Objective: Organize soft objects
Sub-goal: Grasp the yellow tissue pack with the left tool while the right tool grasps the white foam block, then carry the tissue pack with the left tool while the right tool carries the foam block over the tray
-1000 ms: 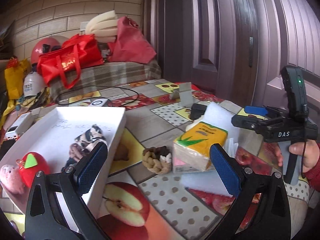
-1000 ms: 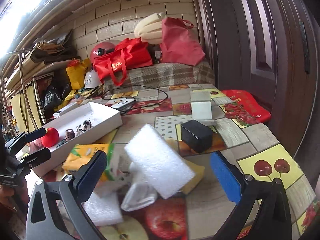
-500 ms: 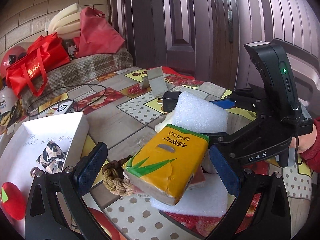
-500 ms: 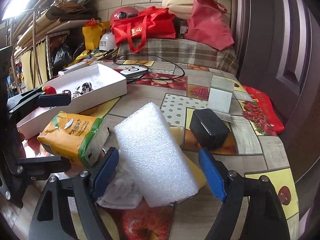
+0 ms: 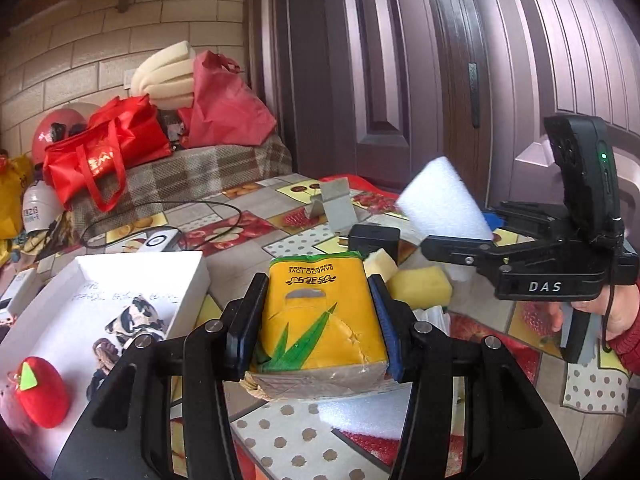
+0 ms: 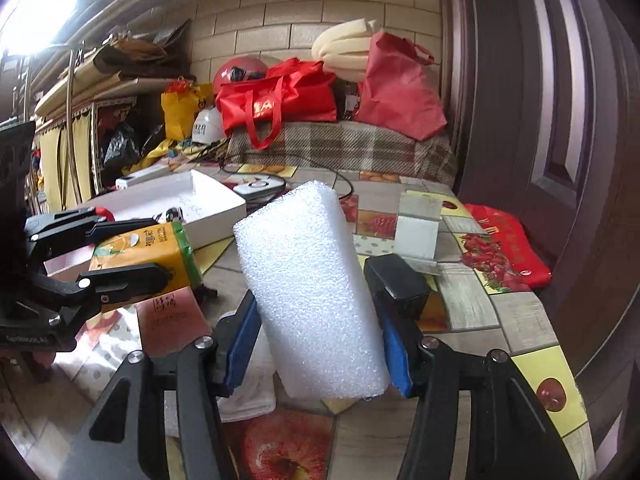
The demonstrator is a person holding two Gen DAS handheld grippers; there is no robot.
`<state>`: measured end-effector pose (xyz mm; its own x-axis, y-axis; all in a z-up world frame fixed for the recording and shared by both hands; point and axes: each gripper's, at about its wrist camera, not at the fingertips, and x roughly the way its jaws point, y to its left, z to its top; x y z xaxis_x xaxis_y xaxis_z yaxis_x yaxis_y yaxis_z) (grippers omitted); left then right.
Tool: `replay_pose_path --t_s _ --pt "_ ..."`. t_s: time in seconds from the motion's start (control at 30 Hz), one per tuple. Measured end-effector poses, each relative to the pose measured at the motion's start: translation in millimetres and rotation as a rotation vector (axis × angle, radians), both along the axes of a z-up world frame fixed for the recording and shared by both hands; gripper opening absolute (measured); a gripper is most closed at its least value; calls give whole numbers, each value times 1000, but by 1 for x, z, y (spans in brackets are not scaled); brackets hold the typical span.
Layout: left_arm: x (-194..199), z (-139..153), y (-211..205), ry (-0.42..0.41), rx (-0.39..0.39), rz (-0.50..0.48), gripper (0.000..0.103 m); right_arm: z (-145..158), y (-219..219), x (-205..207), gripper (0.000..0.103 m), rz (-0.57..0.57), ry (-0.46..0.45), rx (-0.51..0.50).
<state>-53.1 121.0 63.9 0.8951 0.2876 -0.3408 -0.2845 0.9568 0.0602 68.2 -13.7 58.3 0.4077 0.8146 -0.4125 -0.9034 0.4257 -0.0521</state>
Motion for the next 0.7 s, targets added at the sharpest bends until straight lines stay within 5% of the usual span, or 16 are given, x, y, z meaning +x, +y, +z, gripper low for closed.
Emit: replay_pose_path --t_s 0.23,0.7 --pt "-29 3 -2 -59 49 142 49 8 -23 -12 56 -46 11 112" --pt "-53 0 14 -69 16 244 49 7 9 -52 56 72 6 98"
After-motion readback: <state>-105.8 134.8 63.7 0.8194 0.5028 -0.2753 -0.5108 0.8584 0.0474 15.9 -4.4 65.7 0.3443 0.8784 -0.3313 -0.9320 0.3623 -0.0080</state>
